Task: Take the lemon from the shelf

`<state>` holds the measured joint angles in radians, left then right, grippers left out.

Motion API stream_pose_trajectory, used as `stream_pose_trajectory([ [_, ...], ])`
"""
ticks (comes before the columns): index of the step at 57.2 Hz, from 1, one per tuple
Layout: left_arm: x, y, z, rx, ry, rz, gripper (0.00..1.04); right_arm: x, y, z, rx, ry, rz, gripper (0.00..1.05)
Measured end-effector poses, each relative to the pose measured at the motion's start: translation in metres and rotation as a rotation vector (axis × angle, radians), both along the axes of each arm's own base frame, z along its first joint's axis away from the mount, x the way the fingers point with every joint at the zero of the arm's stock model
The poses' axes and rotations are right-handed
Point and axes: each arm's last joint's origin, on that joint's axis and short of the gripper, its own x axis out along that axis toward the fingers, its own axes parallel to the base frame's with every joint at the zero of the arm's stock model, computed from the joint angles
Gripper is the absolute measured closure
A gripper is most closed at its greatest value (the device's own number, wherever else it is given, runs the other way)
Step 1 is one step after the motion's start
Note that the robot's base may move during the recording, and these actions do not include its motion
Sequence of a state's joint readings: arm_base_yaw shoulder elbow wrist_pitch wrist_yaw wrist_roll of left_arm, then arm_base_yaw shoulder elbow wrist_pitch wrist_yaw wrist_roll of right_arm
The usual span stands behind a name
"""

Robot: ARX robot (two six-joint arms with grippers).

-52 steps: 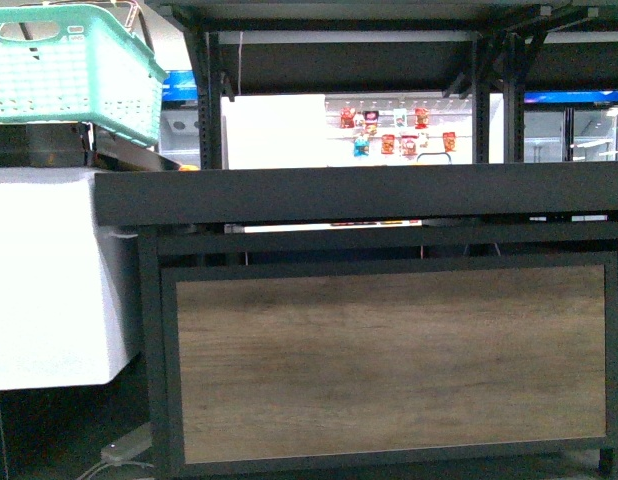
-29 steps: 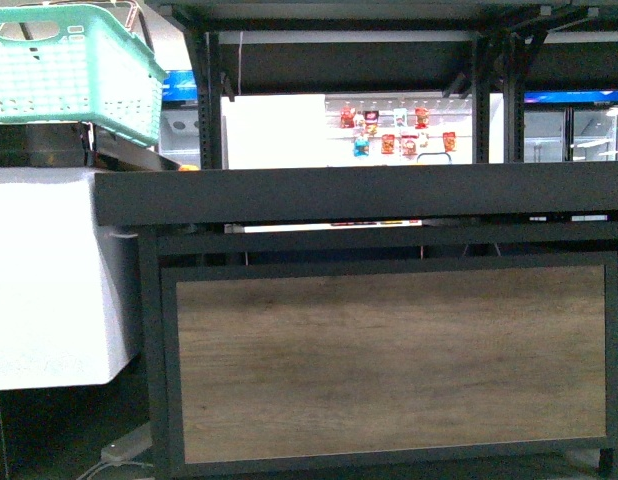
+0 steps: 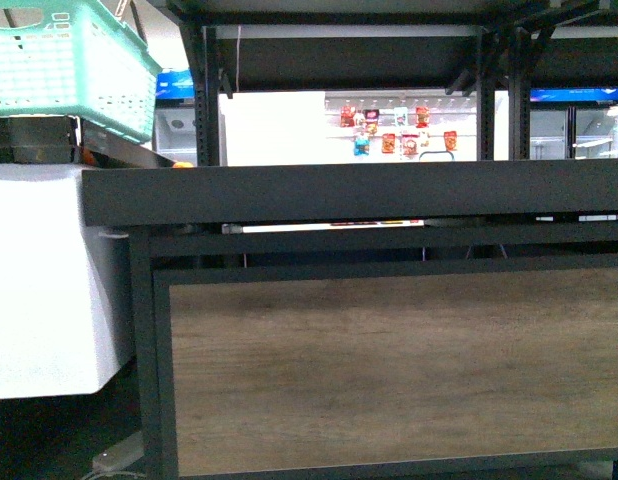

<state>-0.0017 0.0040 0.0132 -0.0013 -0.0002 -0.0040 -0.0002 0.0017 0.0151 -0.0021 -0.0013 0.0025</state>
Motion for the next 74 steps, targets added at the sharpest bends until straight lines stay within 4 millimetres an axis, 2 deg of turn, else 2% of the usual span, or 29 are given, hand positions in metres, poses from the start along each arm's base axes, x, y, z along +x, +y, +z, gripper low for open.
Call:
stream_pose_trajectory([
  [74, -0.0001, 0.0, 0.0001, 0.0, -0.002, 0.0, 0.08, 0.0, 0.0, 0.0, 0.0, 0.0, -0.002, 0.07],
])
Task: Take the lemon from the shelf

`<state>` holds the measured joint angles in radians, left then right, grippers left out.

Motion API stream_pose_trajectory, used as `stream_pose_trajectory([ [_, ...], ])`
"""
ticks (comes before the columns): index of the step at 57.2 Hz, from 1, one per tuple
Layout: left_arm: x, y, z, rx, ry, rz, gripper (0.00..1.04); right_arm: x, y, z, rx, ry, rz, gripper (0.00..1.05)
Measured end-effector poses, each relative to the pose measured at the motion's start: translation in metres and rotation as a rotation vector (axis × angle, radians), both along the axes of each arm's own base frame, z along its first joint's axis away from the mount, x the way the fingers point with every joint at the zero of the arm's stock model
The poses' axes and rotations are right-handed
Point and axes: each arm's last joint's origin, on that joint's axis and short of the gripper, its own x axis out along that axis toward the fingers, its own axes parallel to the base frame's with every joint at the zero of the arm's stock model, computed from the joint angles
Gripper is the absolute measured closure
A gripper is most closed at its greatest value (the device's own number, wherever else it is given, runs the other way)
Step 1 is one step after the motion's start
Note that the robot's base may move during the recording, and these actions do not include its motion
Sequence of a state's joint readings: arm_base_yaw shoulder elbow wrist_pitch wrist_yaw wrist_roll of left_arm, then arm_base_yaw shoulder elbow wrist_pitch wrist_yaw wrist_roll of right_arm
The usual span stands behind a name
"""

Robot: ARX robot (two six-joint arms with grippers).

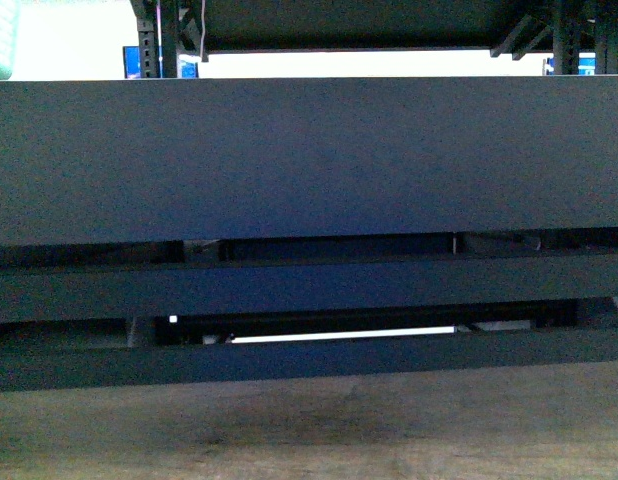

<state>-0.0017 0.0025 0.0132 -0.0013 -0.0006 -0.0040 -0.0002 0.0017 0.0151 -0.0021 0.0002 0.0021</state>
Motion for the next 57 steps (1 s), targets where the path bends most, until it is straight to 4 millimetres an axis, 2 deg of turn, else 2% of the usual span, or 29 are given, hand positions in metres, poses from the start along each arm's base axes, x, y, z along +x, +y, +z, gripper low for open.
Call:
stream_pose_trajectory([
  [57, 0.0, 0.0, 0.0, 0.0, 0.0, 0.0, 0.08, 0.0001, 0.0001, -0.0001, 0.0, 0.001, 0.002, 0.07],
])
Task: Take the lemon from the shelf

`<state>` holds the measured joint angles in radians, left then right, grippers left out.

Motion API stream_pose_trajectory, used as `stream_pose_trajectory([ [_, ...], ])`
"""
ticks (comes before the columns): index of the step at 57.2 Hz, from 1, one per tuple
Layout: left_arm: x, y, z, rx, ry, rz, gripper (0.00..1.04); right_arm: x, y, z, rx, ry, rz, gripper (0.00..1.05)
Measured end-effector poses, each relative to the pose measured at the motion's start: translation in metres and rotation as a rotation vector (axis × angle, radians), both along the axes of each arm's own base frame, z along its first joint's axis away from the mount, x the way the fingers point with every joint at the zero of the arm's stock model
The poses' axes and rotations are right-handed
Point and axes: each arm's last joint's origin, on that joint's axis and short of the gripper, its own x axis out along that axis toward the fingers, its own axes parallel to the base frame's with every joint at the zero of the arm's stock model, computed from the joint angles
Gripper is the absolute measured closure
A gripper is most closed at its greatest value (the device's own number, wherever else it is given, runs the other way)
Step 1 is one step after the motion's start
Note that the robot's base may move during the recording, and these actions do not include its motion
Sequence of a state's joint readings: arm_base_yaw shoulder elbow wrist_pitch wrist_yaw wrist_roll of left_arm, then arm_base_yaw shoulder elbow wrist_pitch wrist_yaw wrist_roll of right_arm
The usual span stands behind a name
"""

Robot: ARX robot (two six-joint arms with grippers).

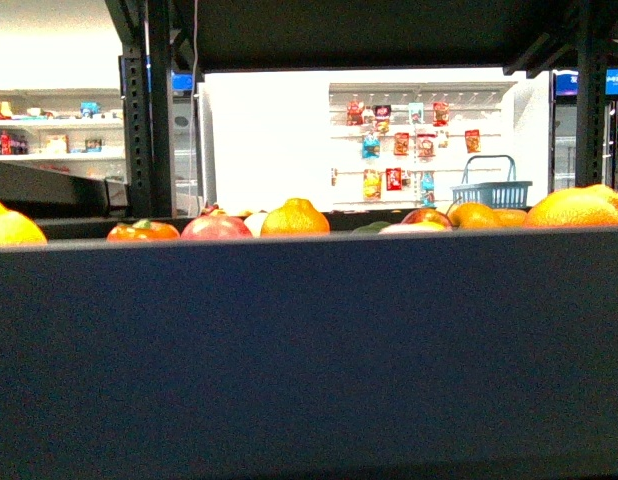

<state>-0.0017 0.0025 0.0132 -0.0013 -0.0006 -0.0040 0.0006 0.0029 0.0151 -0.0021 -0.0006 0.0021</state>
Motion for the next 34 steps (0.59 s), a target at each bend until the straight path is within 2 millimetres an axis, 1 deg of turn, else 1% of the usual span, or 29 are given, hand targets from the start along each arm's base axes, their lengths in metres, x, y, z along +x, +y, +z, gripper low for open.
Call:
stream_pose_trajectory([
  [34, 0.0, 0.0, 0.0, 0.0, 0.0, 0.0, 0.08, 0.0, 0.0, 0.0, 0.0, 0.0, 0.0, 0.07],
])
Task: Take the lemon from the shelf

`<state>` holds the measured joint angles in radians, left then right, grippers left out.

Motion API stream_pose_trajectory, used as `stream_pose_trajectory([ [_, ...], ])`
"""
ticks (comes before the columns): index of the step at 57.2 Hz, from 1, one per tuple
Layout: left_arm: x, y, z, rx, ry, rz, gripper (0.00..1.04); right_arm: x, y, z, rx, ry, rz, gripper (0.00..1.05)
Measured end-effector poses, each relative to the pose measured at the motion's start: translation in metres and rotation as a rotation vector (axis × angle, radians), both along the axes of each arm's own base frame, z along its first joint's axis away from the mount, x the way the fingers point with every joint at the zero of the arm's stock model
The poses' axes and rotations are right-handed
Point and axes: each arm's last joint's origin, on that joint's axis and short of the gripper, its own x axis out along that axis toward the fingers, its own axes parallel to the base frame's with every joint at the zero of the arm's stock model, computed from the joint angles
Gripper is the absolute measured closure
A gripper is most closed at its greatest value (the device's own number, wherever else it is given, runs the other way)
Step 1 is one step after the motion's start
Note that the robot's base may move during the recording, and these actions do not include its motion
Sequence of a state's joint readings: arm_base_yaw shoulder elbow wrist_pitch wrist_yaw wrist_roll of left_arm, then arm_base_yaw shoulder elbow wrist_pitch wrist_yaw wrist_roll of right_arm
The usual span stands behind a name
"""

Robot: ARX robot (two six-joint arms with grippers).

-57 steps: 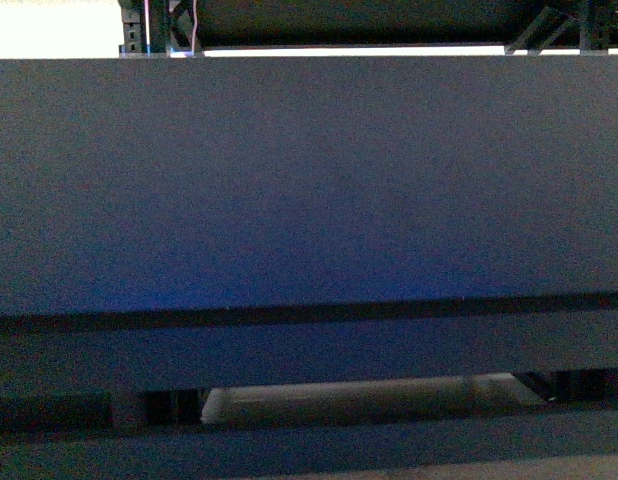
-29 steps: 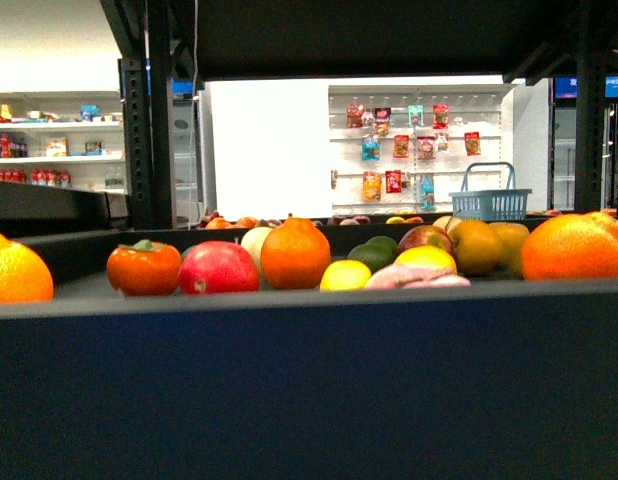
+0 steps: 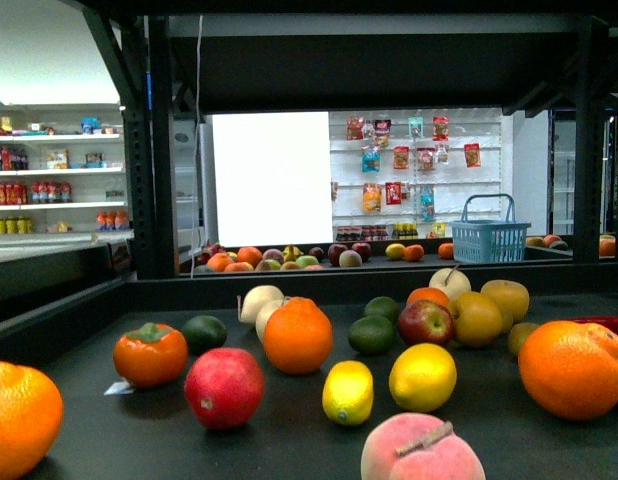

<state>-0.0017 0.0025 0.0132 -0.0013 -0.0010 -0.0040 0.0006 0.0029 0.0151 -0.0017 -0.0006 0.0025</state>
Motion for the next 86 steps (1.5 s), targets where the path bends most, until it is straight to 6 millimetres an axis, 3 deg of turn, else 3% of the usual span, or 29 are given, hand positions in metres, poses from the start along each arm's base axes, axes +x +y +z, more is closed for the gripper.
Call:
stream_pose_trajectory([
  [78, 0.0, 0.0, 0.0, 0.0, 0.0, 0.0, 0.08, 0.0, 0.0, 0.0, 0.0, 0.0, 0.0, 0.07],
  [86, 0.0077, 0.0043, -0.0025, -0.264, 0.23, 0.083, 0.08, 0.0, 0.0, 0.0, 0.0, 0.0, 0.001, 0.07],
])
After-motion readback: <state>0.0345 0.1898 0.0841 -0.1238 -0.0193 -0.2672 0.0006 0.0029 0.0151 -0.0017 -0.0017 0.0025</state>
